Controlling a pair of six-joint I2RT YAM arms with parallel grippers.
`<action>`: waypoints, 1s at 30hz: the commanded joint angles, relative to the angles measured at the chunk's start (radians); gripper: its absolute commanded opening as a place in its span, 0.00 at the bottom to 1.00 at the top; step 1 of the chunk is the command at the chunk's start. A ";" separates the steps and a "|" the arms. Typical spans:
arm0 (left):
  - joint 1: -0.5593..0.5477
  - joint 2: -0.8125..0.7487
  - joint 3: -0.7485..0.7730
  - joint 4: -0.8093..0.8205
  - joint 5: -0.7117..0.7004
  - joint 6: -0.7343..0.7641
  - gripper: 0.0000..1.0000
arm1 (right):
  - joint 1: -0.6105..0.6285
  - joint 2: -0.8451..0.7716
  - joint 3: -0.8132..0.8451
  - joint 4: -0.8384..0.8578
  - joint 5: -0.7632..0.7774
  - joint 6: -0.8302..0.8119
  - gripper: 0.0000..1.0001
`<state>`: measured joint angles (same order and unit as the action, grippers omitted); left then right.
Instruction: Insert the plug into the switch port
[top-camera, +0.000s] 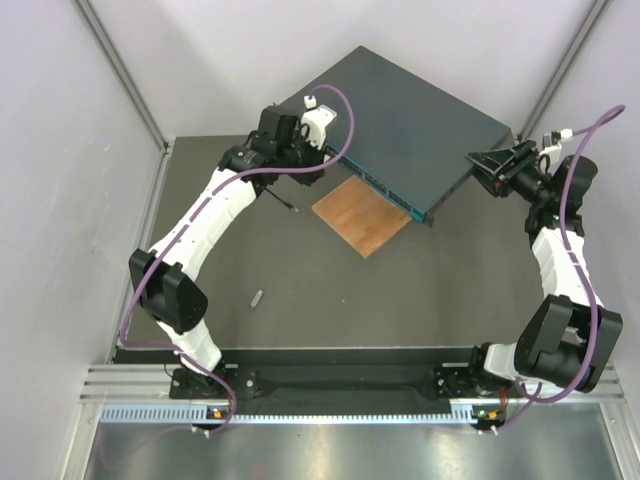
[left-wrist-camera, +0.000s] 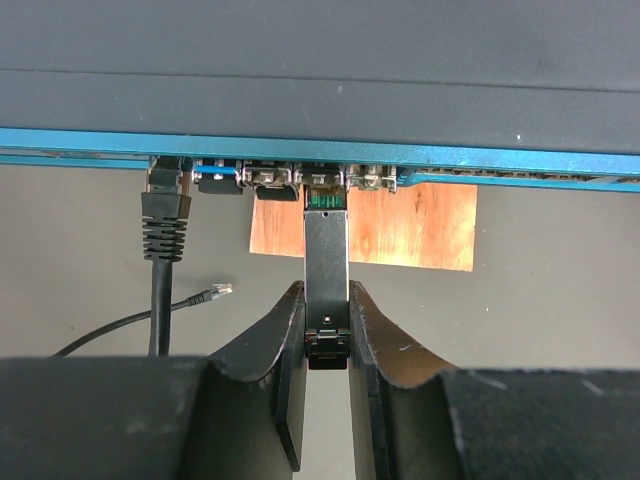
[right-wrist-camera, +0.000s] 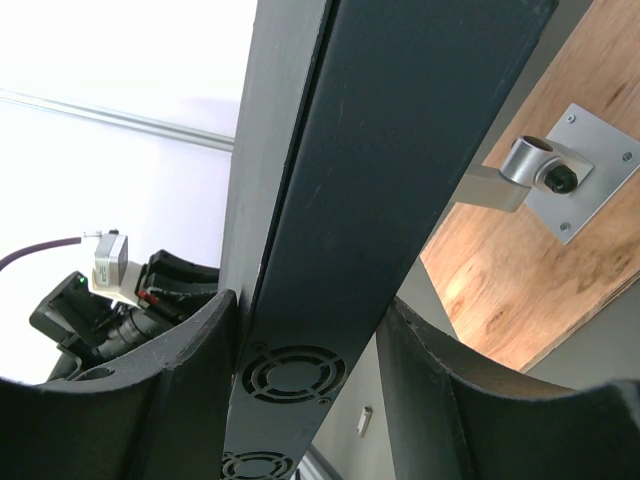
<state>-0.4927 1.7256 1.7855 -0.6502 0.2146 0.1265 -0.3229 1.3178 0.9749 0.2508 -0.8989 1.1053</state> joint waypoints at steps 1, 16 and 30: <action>0.006 -0.047 0.002 0.026 -0.011 0.015 0.00 | 0.018 -0.009 0.002 0.067 -0.017 -0.021 0.00; 0.008 0.028 0.043 0.024 0.000 0.001 0.00 | 0.016 0.000 0.002 0.068 -0.020 -0.019 0.00; 0.008 0.029 0.080 0.040 0.017 -0.024 0.00 | 0.016 0.000 -0.002 0.067 -0.021 -0.021 0.00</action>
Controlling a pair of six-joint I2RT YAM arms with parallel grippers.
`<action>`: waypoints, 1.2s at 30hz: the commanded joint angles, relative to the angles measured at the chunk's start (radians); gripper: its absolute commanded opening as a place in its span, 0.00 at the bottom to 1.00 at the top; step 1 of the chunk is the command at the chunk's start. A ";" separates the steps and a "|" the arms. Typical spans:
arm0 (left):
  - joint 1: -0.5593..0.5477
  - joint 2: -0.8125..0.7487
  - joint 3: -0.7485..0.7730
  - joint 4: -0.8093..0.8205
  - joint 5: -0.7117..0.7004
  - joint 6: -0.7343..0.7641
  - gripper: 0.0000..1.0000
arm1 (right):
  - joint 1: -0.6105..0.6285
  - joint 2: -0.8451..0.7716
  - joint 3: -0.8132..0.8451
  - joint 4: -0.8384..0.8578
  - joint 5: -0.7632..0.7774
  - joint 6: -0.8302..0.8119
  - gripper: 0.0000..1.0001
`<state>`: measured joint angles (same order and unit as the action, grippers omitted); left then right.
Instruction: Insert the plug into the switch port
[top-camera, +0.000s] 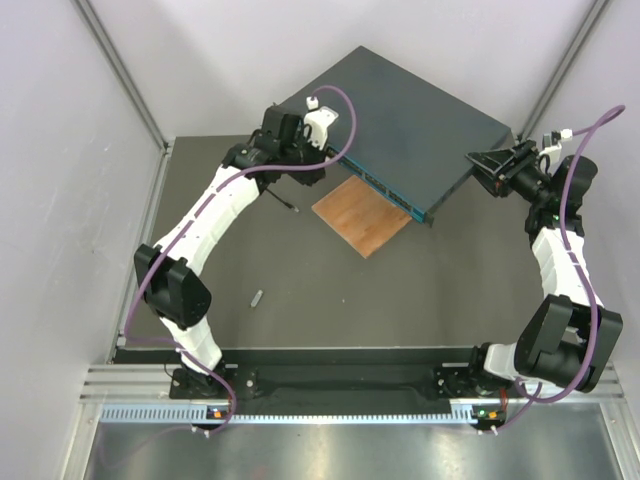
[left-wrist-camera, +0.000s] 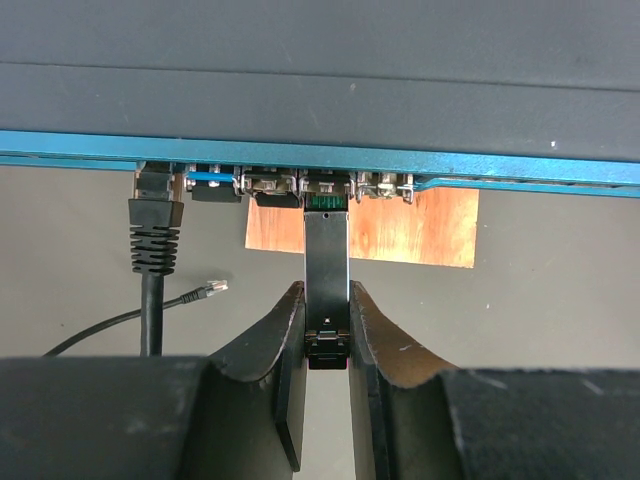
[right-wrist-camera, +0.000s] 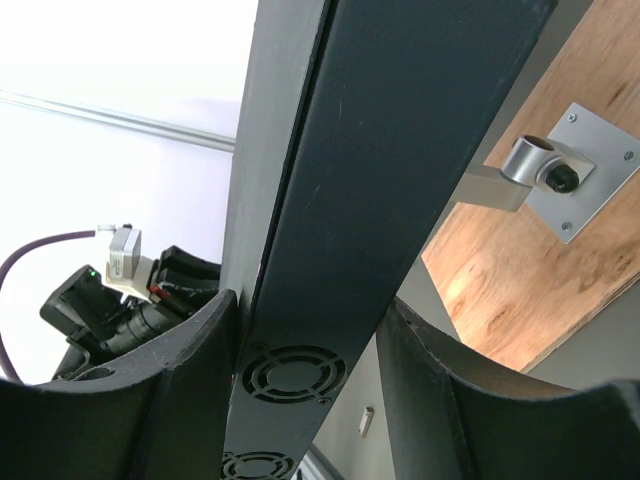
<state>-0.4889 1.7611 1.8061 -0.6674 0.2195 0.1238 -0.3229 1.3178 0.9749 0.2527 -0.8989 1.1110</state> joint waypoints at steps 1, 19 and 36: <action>0.004 -0.011 0.061 0.055 0.017 -0.026 0.00 | 0.016 0.001 -0.004 0.063 -0.021 -0.028 0.00; -0.002 0.012 0.094 0.057 0.038 -0.042 0.00 | 0.016 -0.011 -0.013 0.063 -0.021 -0.023 0.00; -0.010 0.064 0.108 0.035 0.011 -0.027 0.00 | 0.016 -0.002 -0.008 0.060 -0.023 -0.027 0.00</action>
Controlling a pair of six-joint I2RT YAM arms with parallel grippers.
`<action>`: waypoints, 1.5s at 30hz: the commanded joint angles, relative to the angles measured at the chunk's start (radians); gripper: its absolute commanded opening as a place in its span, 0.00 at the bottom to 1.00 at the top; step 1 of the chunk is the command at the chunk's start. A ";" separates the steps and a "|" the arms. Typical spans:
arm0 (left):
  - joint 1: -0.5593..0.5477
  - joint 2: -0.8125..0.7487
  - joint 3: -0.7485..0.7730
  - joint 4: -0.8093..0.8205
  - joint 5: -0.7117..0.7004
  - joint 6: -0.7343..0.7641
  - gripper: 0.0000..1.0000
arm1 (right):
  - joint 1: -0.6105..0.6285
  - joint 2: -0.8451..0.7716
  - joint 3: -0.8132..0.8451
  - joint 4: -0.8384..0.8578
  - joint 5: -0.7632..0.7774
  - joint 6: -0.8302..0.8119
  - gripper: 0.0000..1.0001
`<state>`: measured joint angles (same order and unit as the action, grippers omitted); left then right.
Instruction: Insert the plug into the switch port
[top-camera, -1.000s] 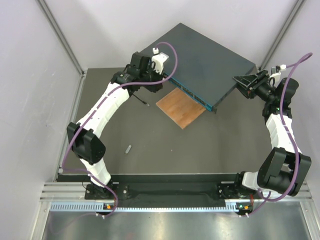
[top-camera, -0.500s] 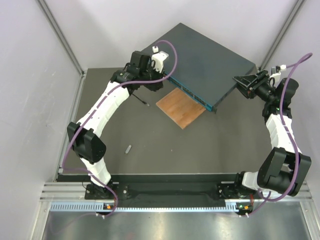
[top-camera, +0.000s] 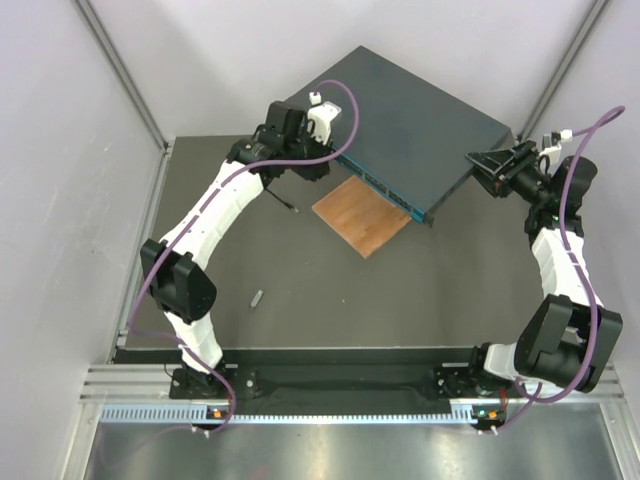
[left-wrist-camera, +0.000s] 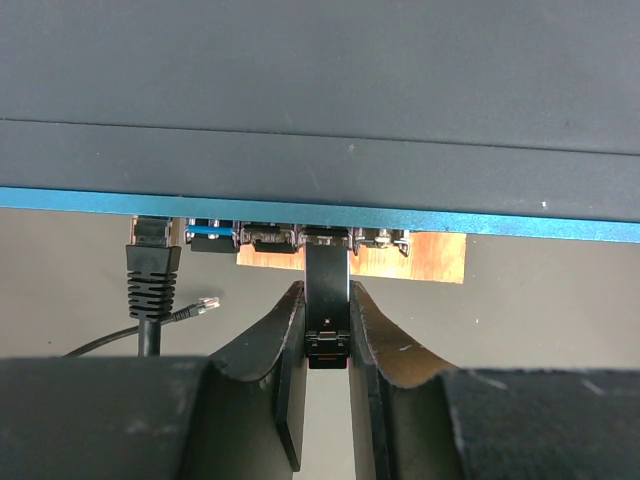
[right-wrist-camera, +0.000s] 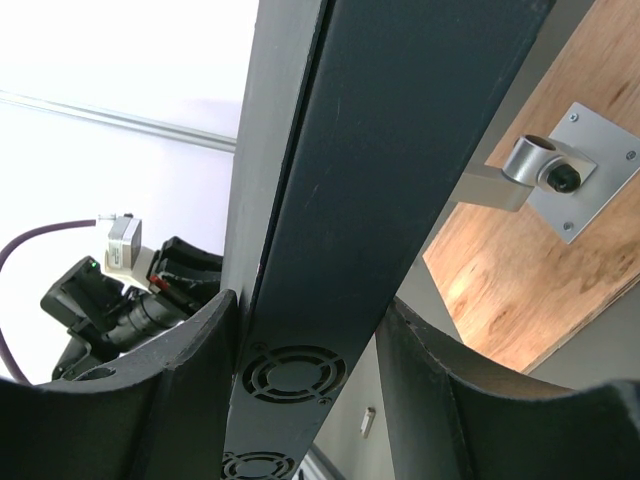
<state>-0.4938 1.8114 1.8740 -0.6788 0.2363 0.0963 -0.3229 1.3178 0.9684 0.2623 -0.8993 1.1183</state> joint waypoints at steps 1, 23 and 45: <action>-0.005 0.012 0.048 0.048 -0.003 -0.004 0.00 | 0.018 -0.002 -0.005 0.051 -0.023 -0.034 0.00; -0.031 0.081 0.240 0.097 0.041 -0.026 0.03 | 0.022 -0.006 -0.011 0.043 -0.021 -0.041 0.00; -0.022 -0.162 -0.051 -0.005 -0.034 0.042 0.52 | 0.019 0.000 0.015 0.035 -0.024 -0.046 0.00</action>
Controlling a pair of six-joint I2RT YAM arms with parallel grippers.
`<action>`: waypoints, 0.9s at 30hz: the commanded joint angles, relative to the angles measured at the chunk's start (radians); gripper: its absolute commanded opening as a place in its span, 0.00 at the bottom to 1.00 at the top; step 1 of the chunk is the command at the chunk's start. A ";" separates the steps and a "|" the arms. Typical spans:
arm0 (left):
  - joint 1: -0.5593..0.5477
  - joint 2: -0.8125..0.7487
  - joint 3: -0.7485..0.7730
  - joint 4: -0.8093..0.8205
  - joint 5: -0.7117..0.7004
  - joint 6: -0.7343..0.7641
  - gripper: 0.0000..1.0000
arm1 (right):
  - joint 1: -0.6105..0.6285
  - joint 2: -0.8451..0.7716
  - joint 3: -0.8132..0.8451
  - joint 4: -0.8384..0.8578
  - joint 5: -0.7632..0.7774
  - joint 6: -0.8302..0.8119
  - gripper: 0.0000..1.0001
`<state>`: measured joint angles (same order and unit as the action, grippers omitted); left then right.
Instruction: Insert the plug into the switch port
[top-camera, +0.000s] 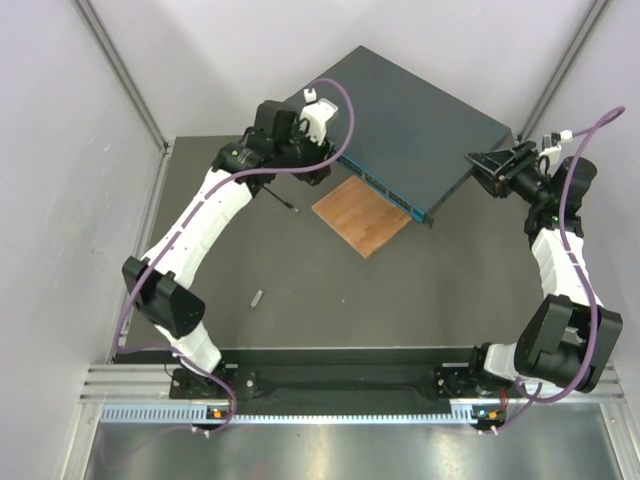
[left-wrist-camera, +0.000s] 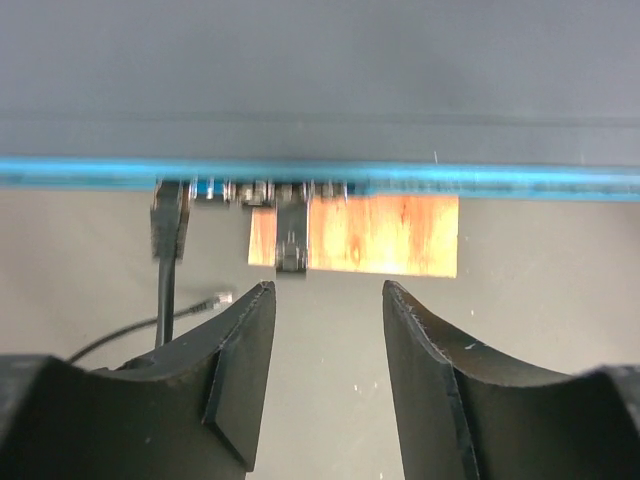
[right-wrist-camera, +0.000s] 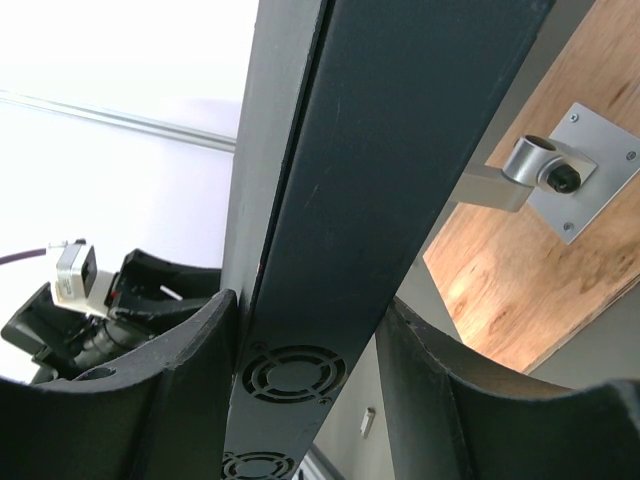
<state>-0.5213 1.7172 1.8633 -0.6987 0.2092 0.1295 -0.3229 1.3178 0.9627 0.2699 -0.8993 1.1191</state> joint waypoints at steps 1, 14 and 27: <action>0.006 -0.083 -0.050 0.008 -0.008 0.009 0.52 | 0.018 -0.002 0.021 0.028 -0.024 -0.048 0.00; 0.026 -0.133 -0.199 0.119 -0.013 -0.001 0.16 | 0.016 0.009 0.027 0.029 -0.023 -0.047 0.00; 0.026 -0.019 -0.102 0.238 -0.008 0.009 0.00 | 0.016 0.018 0.031 0.022 -0.023 -0.050 0.00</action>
<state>-0.4976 1.6878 1.7142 -0.5507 0.1928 0.1329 -0.3229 1.3182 0.9630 0.2695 -0.8997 1.1191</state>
